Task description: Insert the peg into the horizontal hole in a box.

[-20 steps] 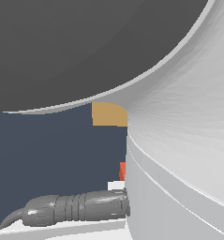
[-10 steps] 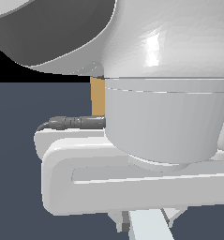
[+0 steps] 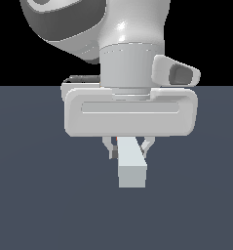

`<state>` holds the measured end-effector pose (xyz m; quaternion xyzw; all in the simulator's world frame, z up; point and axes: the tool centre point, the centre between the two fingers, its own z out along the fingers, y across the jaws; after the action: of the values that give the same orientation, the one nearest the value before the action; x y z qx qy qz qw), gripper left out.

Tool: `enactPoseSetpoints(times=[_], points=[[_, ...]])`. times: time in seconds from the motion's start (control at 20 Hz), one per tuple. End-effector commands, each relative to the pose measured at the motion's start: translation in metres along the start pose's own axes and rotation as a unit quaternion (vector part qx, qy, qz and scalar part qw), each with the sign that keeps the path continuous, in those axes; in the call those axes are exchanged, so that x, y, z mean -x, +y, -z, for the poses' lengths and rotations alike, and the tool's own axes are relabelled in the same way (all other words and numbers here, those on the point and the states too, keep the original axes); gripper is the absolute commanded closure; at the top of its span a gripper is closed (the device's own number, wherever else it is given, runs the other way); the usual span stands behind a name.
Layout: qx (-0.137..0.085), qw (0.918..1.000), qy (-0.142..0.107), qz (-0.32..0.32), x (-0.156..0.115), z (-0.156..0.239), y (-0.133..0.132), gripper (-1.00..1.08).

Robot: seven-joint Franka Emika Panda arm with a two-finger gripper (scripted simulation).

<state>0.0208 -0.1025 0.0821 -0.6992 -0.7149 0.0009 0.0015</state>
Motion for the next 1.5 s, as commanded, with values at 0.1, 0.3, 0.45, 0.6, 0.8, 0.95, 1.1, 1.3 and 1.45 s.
enactPoseSetpoints(times=[0.1,0.3,0.45,0.6,0.8,0.95,1.1,1.3,1.45], points=[[0.002,0.9999,0.0,-0.012,-0.045,0.02,-0.005,1.08],[0.002,0.9998,0.0,-0.021,-0.082,0.035,-0.007,1.08],[0.002,0.9996,0.0,-0.027,-0.104,0.044,-0.008,1.08],[0.002,0.9995,-0.001,-0.031,-0.121,0.051,-0.008,1.08],[0.002,0.9994,-0.001,-0.035,-0.136,0.057,-0.008,1.08],[0.002,0.9994,-0.001,-0.036,-0.14,0.059,-0.008,1.08],[0.002,0.9994,-0.001,-0.036,-0.14,0.059,-0.008,1.08],[0.001,0.9994,0.0,-0.036,-0.141,0.058,-0.007,1.08],[0.003,0.9993,0.0,-0.037,-0.145,0.062,-0.004,1.08]])
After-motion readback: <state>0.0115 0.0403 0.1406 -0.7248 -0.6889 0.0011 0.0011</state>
